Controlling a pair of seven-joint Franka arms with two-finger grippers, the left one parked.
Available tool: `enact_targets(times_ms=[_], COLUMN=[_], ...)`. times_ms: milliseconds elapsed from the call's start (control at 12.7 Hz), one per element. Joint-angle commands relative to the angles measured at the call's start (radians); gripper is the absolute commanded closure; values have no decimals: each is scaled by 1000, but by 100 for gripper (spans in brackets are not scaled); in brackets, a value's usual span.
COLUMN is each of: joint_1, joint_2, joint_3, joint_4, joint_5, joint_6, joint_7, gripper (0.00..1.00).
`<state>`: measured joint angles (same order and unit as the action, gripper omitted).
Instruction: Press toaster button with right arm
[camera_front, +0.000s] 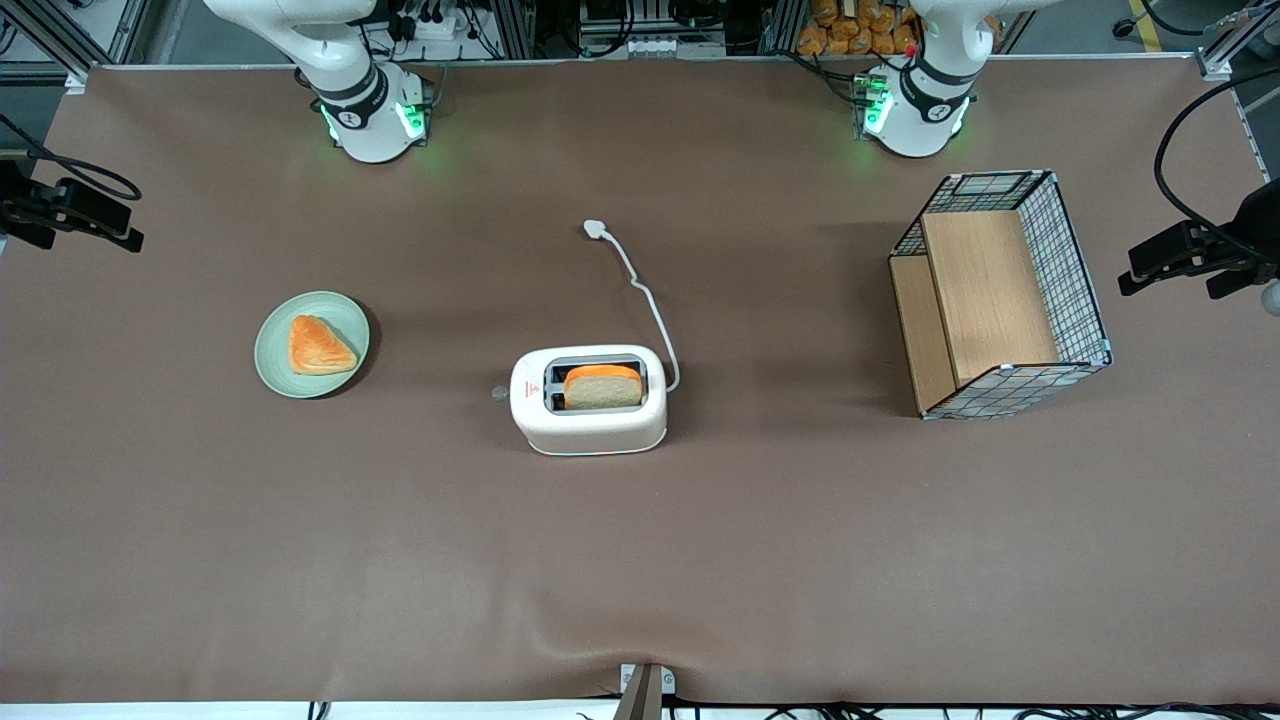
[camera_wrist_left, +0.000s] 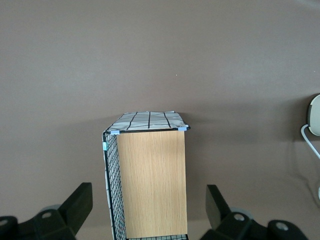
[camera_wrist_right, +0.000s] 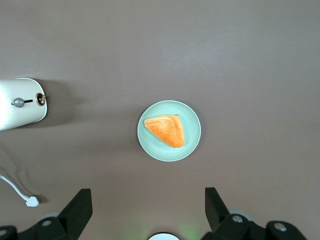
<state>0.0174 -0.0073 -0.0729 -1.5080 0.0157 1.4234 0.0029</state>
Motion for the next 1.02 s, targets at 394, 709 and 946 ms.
enact_targets(times_ms=[394,709,946], joint_1=[-17,-17,-17], joint_2=[-8,-8,-8], joint_3=[13,13,13], joint_4=[5,5,3], joint_5=[1,1,1], joint_6=[3,2,-1], joint_7=[16,16,14], gripper=[0,0,0])
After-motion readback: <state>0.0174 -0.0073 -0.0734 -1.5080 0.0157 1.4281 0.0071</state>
